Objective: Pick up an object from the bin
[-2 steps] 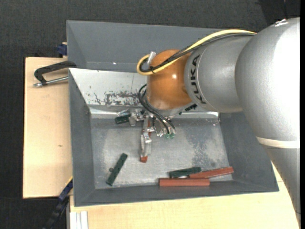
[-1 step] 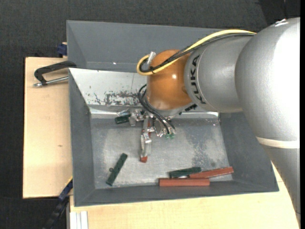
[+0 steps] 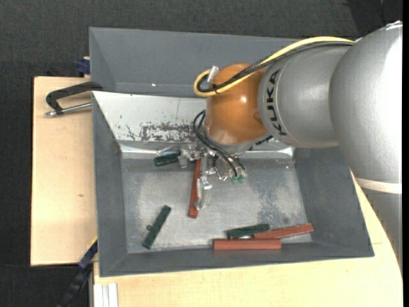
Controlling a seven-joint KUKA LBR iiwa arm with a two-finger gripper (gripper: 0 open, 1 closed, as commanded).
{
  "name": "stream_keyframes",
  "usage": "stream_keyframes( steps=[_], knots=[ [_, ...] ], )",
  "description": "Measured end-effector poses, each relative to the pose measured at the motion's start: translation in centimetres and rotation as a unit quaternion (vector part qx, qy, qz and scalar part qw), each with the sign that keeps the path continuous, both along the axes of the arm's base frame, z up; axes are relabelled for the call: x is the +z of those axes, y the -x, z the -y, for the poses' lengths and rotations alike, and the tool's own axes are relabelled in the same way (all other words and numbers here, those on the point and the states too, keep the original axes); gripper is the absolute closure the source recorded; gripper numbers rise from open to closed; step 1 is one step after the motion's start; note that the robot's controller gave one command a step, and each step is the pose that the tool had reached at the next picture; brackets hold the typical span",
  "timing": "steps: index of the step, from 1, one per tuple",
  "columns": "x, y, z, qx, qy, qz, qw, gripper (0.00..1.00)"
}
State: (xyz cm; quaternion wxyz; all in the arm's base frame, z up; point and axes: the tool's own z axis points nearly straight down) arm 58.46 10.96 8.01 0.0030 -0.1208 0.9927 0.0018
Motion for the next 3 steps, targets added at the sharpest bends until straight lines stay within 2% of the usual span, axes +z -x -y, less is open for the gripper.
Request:
stream_keyframes(
  steps=[1,2,3],
  knots=[
    [-0.9,0.5,4.3,0.131,0.002,-0.0014,0.9914,1.00],
    [-0.9,0.5,4.3,0.131,0.002,-0.0015,0.9914,1.00],
    [14.1,2.9,5.4,0.141,0.002,0.0020,0.9900,1.00]
  ],
)
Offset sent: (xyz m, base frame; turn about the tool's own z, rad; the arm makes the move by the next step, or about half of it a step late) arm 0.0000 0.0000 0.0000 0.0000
